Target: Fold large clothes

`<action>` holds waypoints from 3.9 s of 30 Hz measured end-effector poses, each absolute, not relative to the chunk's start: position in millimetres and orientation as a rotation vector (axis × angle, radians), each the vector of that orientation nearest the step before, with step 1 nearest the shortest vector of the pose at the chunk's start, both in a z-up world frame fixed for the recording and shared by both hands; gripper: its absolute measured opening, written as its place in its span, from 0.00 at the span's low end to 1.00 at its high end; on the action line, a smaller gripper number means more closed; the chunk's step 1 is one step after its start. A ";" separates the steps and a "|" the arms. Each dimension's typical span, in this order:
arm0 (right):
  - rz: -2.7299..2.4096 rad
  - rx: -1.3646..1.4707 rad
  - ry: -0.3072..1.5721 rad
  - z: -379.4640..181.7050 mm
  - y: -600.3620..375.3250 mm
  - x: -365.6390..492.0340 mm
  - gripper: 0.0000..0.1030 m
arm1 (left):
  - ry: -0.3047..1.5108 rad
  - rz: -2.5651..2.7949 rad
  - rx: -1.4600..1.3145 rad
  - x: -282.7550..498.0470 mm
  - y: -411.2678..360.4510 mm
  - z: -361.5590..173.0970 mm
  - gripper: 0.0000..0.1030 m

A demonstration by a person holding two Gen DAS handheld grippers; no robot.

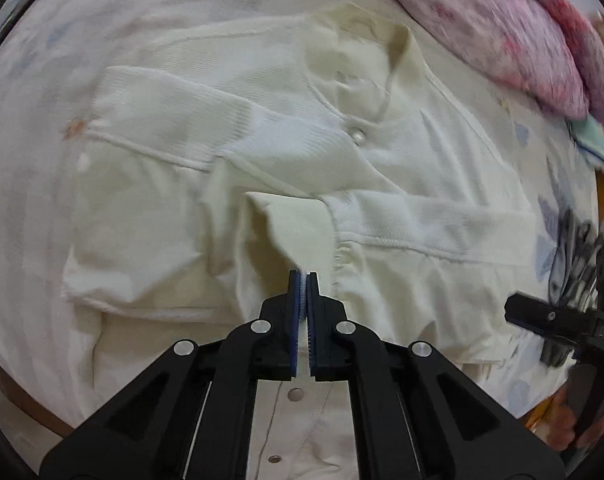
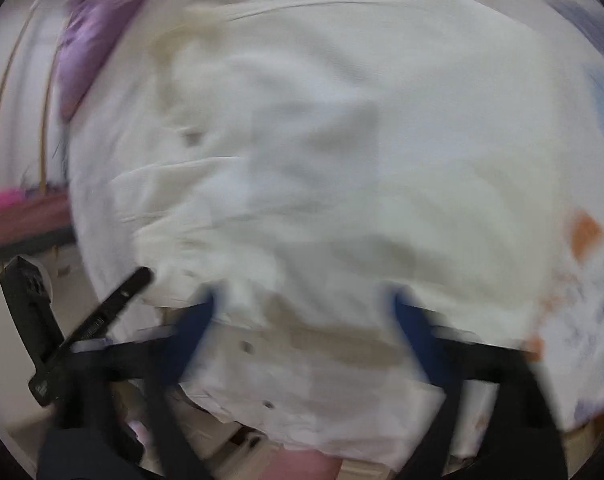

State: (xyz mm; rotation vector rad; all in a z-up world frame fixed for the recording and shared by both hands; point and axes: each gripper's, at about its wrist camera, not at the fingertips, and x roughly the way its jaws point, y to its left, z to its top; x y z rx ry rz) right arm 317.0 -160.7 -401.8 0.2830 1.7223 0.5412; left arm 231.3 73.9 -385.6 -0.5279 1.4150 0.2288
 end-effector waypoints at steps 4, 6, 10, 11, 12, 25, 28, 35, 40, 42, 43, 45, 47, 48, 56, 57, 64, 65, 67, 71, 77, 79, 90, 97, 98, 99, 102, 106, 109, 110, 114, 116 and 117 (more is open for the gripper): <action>0.870 0.186 1.651 -386.6 -85.5 293.5 0.88 | 1.376 0.213 -0.590 221.7 100.0 -376.9 0.03; 0.938 0.087 1.615 -389.4 -54.5 269.4 0.88 | 1.375 0.208 -0.613 222.5 112.1 -376.1 0.03; 0.975 -0.197 1.493 -394.9 -18.0 234.7 0.88 | 1.360 0.176 -0.637 226.7 120.3 -370.4 0.03; 0.984 -0.238 1.439 -394.9 -8.4 225.8 0.88 | 1.353 0.166 -0.637 228.6 119.8 -367.6 0.03; 0.962 -0.278 1.381 -394.9 -2.3 219.5 0.88 | 1.338 0.146 -0.639 230.3 119.0 -361.8 0.03; 0.709 0.428 1.431 -372.2 -158.9 294.5 0.09 | 1.338 -0.038 -0.527 237.4 73.6 -348.3 0.68; 0.601 0.540 1.359 -348.4 -223.1 314.5 0.09 | 1.352 -0.093 -0.488 252.0 32.4 -371.0 0.70; 0.429 0.592 1.210 -300.6 -328.0 332.8 0.09 | 1.555 -0.076 -0.418 280.9 -60.6 -452.5 0.68; 0.381 0.593 1.158 -282.1 -356.1 335.9 0.08 | 1.630 -0.030 -0.319 292.1 -88.8 -477.8 0.16; 0.359 0.586 1.147 -276.5 -364.4 331.5 0.08 | 1.616 -0.048 -0.332 295.3 -90.9 -467.3 0.12; 0.353 0.584 1.142 -273.1 -370.1 331.1 0.08 | 1.591 -0.074 -0.333 296.7 -94.7 -457.9 0.10; 0.354 0.581 1.131 -268.2 -381.9 333.7 0.08 | 1.560 -0.096 -0.325 301.0 -108.8 -437.8 0.10; 0.350 0.570 1.129 -264.5 -390.9 335.6 0.08 | 1.547 -0.126 -0.330 306.6 -123.8 -432.6 0.11; 0.348 0.566 1.130 -263.3 -393.2 336.9 0.08 | 1.547 -0.123 -0.340 310.0 -129.9 -436.6 0.11; 0.512 0.499 1.115 -238.1 -332.3 338.8 0.08 | 1.547 -0.068 -0.403 300.2 -97.8 -415.3 0.36; 0.561 0.489 1.122 -235.5 -311.3 337.3 0.08 | 1.525 -0.048 -0.416 295.6 -82.5 -403.5 0.38; 0.813 0.340 1.173 -254.4 -144.8 312.0 0.09 | 1.413 0.105 -0.426 256.9 23.7 -328.3 0.44; 0.835 0.334 1.188 -265.3 -122.0 306.3 0.09 | 1.394 0.128 -0.444 247.5 43.6 -318.8 0.44; 0.861 0.324 1.211 -284.6 -86.5 295.1 0.09 | 1.374 0.158 -0.451 231.3 77.6 -306.3 0.47; 0.894 0.314 1.332 -347.3 -12.8 265.1 0.09 | 1.354 0.236 -0.475 203.1 134.2 -306.7 0.50; 0.852 0.279 1.691 -438.0 35.3 242.4 0.45 | 1.419 0.330 -0.541 164.6 183.9 -341.5 0.50; 0.817 0.289 1.684 -436.2 22.4 244.7 0.69 | 1.420 0.320 -0.589 161.0 187.6 -349.9 0.57; 0.492 0.287 1.524 -380.8 -185.8 269.9 0.85 | 1.486 0.424 -0.584 212.5 160.5 -457.4 0.71; 0.319 0.299 1.515 -387.7 -263.5 273.2 0.83 | 1.383 0.489 -0.388 232.7 134.4 -400.4 0.15; 0.318 0.289 1.520 -389.2 -268.9 273.3 0.80 | 1.359 0.510 -0.363 232.3 133.6 -387.7 0.15; 0.327 0.277 1.526 -391.5 -268.7 274.2 0.74 | 1.341 0.533 -0.344 230.6 135.1 -377.4 0.15; 0.407 0.277 1.504 -402.8 -255.5 278.1 0.39 | 1.333 0.586 -0.360 223.1 153.3 -369.3 0.15; 0.515 0.144 1.570 -443.5 -208.6 283.4 0.06 | 1.400 0.622 -0.360 217.6 166.9 -410.6 0.16; 0.412 0.231 1.662 -486.9 -214.6 292.0 0.00 | 1.466 0.643 -0.357 219.5 168.5 -444.8 0.25; 0.389 0.289 1.690 -487.1 -219.7 295.6 0.00 | 1.488 0.648 -0.336 217.8 167.5 -445.4 0.28; 0.329 0.169 1.656 -443.8 -231.4 298.5 0.06 | 1.487 0.660 -0.249 216.1 158.5 -423.2 0.59; 0.340 0.109 1.718 -449.2 -234.4 294.0 0.06 | 1.477 0.685 -0.232 212.2 155.7 -409.1 0.61; 0.347 0.057 1.769 -463.5 -233.3 287.8 0.04 | 1.473 0.672 -0.248 210.2 153.5 -405.0 0.56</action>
